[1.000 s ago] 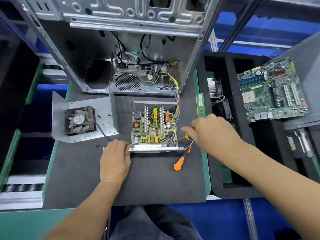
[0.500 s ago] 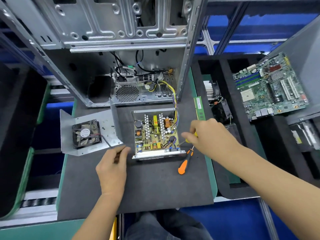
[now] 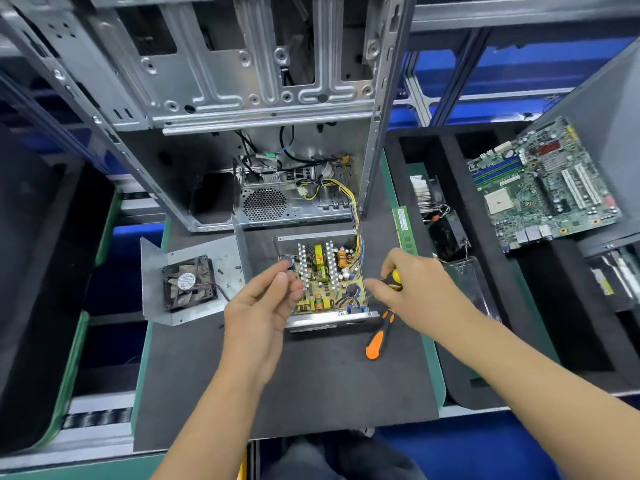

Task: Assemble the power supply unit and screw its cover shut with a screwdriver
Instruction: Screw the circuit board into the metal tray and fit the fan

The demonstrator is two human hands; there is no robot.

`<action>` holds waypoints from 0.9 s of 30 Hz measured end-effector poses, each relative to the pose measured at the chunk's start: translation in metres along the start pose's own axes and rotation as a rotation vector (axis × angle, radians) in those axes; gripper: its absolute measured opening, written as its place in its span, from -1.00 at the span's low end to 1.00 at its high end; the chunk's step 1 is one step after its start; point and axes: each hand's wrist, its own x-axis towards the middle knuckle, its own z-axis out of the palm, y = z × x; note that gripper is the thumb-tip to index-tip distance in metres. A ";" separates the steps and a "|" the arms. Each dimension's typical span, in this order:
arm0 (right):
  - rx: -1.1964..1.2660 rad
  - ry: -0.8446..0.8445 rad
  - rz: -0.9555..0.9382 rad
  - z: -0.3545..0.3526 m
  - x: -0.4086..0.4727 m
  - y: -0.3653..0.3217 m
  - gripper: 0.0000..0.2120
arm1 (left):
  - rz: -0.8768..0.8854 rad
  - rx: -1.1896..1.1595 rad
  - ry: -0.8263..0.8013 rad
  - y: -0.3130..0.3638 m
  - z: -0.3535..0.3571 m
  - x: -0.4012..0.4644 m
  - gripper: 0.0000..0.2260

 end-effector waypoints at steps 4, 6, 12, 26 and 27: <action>0.117 0.033 -0.003 0.004 -0.004 0.004 -0.81 | -0.099 -0.087 -0.043 0.003 0.002 -0.001 -0.85; 0.130 0.095 -0.002 0.006 -0.007 0.007 -0.83 | -0.121 -0.092 -0.054 0.003 0.001 -0.001 -0.86; 0.611 0.328 0.256 -0.006 -0.015 0.012 -0.85 | -0.125 -0.074 -0.104 0.000 0.002 -0.003 -0.88; 1.521 0.189 0.435 0.015 -0.016 -0.004 -0.81 | 0.054 0.050 -0.162 0.000 0.017 -0.003 -0.86; 1.533 0.182 0.442 0.016 -0.015 -0.004 -0.80 | 0.062 0.055 -0.164 0.000 0.017 -0.003 -0.87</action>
